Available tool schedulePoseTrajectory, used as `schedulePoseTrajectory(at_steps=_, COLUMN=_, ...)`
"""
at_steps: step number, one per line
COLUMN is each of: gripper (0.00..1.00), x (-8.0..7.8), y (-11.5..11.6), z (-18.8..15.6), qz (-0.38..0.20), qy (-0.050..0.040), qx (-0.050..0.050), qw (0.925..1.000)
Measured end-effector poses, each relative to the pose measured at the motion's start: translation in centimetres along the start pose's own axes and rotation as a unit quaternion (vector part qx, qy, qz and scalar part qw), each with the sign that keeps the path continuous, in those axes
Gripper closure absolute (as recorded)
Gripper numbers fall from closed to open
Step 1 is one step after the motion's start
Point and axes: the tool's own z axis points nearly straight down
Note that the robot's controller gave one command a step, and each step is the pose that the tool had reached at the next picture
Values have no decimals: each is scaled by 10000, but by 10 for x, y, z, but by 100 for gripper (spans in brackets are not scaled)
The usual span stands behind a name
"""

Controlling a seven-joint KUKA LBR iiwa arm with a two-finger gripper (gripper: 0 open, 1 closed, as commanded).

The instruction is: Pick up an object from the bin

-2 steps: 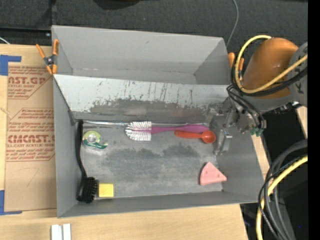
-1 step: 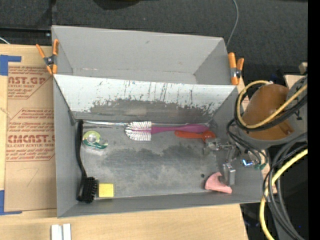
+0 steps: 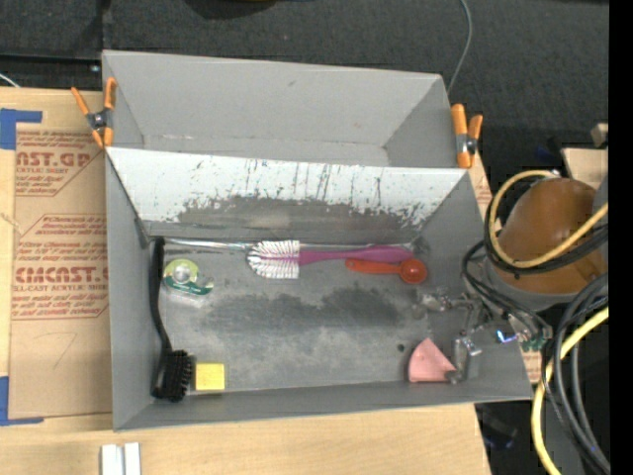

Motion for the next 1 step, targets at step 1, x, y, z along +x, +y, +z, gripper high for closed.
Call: schedulePoseTrajectory(at_steps=1, gripper=0, x=-10, y=45, z=0, qz=-3339, qy=3, qx=-5, qw=9426)
